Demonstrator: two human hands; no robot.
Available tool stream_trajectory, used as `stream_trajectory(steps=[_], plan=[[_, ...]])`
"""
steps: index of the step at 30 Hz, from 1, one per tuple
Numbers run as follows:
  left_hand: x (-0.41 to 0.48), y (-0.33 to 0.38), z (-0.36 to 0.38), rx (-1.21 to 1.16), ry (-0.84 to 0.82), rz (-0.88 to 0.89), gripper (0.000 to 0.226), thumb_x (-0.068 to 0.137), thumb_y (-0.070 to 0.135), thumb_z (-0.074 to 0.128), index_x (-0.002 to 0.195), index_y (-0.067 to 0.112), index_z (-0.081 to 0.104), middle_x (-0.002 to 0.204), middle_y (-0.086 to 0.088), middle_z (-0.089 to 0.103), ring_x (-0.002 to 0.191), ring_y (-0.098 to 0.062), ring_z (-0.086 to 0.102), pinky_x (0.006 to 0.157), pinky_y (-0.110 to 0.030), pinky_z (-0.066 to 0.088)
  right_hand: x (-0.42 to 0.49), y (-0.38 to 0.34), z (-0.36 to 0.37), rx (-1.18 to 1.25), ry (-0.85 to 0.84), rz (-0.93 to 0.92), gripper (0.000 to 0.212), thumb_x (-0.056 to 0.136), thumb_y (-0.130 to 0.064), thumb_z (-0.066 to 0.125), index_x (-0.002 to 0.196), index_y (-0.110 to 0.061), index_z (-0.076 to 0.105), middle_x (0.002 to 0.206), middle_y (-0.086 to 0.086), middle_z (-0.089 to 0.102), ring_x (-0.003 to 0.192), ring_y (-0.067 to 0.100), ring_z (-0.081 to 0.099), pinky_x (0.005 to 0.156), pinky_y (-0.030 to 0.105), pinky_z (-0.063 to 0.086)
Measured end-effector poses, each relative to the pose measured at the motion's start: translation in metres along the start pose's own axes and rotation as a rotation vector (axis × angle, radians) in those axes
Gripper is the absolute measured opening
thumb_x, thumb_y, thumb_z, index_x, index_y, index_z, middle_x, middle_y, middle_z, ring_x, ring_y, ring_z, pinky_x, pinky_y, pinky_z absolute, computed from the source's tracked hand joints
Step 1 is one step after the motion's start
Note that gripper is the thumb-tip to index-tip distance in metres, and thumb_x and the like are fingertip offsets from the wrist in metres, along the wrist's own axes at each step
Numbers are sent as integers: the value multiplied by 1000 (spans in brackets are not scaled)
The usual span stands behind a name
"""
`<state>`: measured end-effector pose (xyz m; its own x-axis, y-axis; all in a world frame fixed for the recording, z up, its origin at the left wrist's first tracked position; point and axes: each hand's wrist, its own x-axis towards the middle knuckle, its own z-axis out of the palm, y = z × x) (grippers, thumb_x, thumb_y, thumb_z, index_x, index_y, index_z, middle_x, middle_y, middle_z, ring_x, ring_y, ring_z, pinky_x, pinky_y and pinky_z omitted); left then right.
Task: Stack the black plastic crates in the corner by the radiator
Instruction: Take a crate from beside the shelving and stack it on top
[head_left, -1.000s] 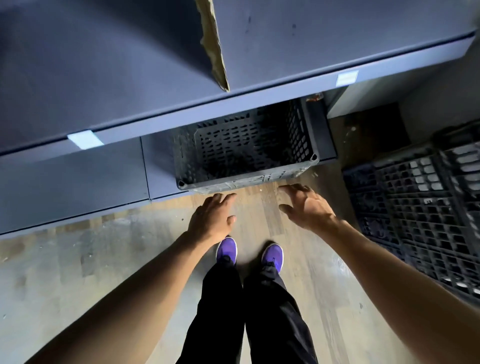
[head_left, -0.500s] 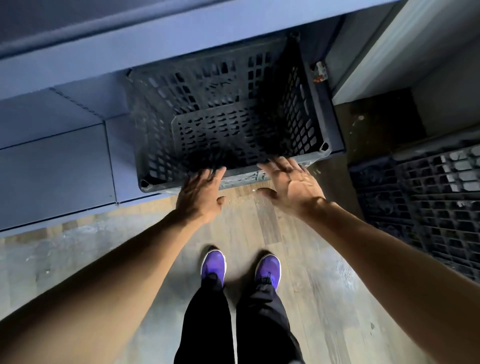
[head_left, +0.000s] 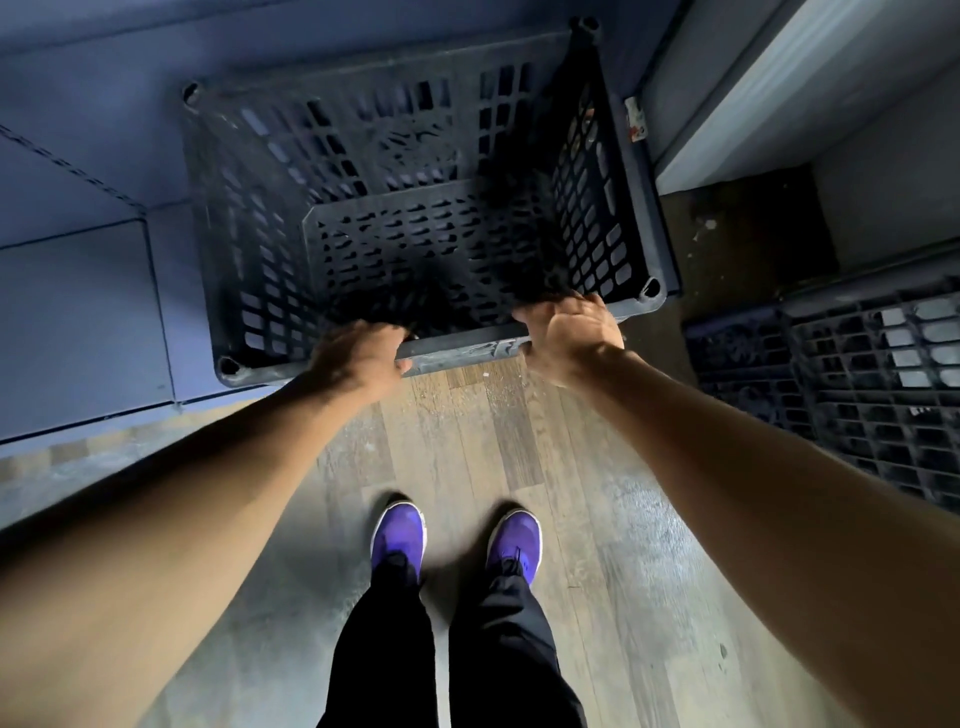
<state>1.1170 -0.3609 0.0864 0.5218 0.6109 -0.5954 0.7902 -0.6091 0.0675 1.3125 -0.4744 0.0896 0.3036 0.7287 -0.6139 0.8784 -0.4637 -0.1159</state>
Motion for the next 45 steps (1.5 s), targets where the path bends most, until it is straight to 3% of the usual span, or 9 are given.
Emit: stream_trajectory(steps=[4,13,23,26,30,34,37,42,45], plan=[[-4,-5,1,8,38,48,17,95,26,58,111,21,63,105,0,68,99,-22,62,93,-37,49,13,-5,-6,-173,-54,-57,42,96,-42,48,130,-19,53,126,8,59,112,25,57,96,36,44],[-62,-8,5,21,-29,53,42,98,23,52,140,28,48,135,-4,57,122,-25,52,104,-33,37,-59,-16,10,-156,5,-109,41,92,-25,52,132,-18,51,120,12,61,108,29,59,92,37,44],[-129,21,-52,156,-190,166,41,101,28,47,141,21,46,126,-14,57,118,-31,51,93,-35,43,-145,-8,-18,-108,-31,-64,30,95,-30,50,122,-20,58,118,7,65,108,27,61,89,34,46],[-149,29,-63,195,-206,260,42,102,35,46,142,22,44,126,-14,58,117,-31,53,91,-38,47,-177,-6,-21,-85,-43,-22,30,94,-34,52,120,-21,58,116,5,64,108,26,60,86,32,45],[-183,37,-77,295,-188,415,42,102,23,47,144,18,40,121,-14,60,113,-30,56,89,-37,47,-233,-12,-15,-60,-72,44,23,99,-31,42,114,-18,54,109,5,63,95,23,59,72,30,37],[-218,42,-102,283,-140,594,32,101,10,48,133,14,49,109,-9,66,108,-18,63,85,-27,47,-291,-20,-17,23,-44,143,23,102,-29,34,107,-15,52,99,2,60,78,19,50,68,30,38],[-245,49,-123,275,-103,719,26,100,19,53,126,14,55,93,-5,70,96,-10,68,72,-16,42,-337,-31,-28,91,10,220,22,100,-23,33,98,-15,53,86,0,58,71,17,50,61,28,41],[-278,64,-148,351,-66,838,25,100,33,51,119,17,54,98,-7,71,96,-29,66,82,-36,46,-405,-51,-48,128,98,367,23,99,-30,43,98,-17,62,81,0,65,64,18,54,59,28,46],[-299,76,-160,400,-36,899,20,100,33,49,114,20,54,103,-8,70,101,-35,63,82,-39,43,-447,-60,-57,152,115,455,19,96,-31,48,98,-20,63,83,0,68,66,20,57,60,28,43]])
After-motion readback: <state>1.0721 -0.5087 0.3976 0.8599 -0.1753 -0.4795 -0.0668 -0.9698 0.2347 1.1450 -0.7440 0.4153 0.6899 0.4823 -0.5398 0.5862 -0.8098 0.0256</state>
